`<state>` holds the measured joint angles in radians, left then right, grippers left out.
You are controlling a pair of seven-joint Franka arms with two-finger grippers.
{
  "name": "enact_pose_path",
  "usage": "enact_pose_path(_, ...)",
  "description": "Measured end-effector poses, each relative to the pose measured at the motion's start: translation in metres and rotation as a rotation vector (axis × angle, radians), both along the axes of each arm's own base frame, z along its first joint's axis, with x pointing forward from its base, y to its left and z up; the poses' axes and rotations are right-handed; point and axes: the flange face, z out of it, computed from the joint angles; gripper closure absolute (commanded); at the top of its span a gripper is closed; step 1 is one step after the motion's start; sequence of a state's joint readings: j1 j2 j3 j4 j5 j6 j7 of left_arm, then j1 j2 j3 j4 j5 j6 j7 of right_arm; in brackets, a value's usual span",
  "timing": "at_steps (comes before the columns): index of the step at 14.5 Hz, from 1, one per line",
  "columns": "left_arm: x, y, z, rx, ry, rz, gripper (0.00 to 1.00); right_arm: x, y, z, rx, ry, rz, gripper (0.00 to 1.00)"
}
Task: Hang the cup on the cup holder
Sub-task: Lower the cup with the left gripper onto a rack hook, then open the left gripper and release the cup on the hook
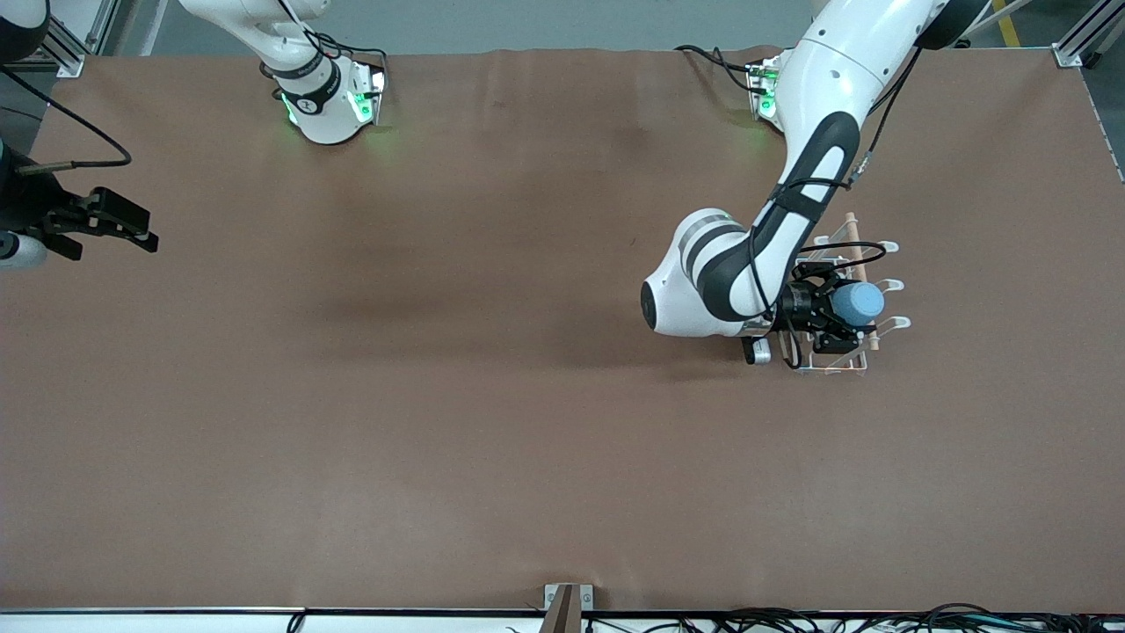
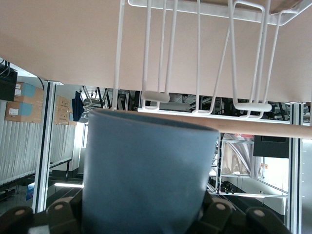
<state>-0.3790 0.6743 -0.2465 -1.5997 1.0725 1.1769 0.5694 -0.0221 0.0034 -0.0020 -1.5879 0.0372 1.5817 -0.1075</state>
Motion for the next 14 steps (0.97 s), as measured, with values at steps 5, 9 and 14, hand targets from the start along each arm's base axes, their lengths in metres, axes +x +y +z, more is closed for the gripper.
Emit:
enact_pose_path(5, -0.002, 0.001, -0.015, 0.013, -0.017, 0.008, 0.38, -0.001, 0.0, 0.013, -0.001, -0.027, -0.001, 0.0)
enact_pose_path(9, -0.002, 0.002, -0.02, 0.02, -0.014, 0.003, 0.32, -0.003, 0.0, 0.022, -0.001, -0.039, -0.001, 0.0)
enact_pose_path(14, -0.007, 0.004, -0.031, 0.023, -0.011, -0.003, 0.0, -0.004, -0.001, 0.021, -0.001, -0.032, -0.001, 0.0)
